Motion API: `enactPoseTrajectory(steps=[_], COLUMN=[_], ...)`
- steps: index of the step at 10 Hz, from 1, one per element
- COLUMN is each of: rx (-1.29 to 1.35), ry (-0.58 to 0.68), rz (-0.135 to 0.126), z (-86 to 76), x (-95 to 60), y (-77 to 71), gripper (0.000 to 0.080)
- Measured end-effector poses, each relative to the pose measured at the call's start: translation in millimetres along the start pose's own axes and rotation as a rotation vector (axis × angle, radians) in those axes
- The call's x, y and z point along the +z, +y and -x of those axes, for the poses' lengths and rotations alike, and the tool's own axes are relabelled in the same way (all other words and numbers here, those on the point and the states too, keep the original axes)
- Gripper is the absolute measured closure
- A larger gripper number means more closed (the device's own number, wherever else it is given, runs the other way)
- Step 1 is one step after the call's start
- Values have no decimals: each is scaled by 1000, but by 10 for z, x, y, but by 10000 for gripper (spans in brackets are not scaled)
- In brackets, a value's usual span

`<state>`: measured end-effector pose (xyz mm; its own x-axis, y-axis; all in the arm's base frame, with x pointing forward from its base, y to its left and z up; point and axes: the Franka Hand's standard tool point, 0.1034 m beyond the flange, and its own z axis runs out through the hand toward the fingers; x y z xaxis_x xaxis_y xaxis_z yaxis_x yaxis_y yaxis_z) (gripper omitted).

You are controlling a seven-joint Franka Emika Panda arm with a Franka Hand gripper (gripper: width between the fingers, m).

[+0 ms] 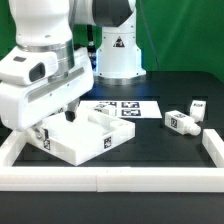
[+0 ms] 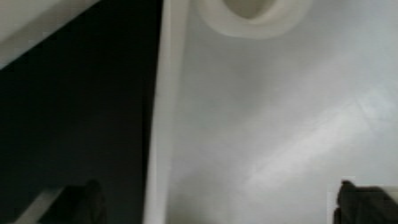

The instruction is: Assemble one leg

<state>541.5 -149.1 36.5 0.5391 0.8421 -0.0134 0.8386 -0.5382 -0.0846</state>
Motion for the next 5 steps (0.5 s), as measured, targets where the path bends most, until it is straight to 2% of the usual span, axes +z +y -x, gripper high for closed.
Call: enactPoseTrajectory(steps=[5], rx=[11], ry=[4], rz=[3], z=[9], x=[15], y=[10], gripper=[150])
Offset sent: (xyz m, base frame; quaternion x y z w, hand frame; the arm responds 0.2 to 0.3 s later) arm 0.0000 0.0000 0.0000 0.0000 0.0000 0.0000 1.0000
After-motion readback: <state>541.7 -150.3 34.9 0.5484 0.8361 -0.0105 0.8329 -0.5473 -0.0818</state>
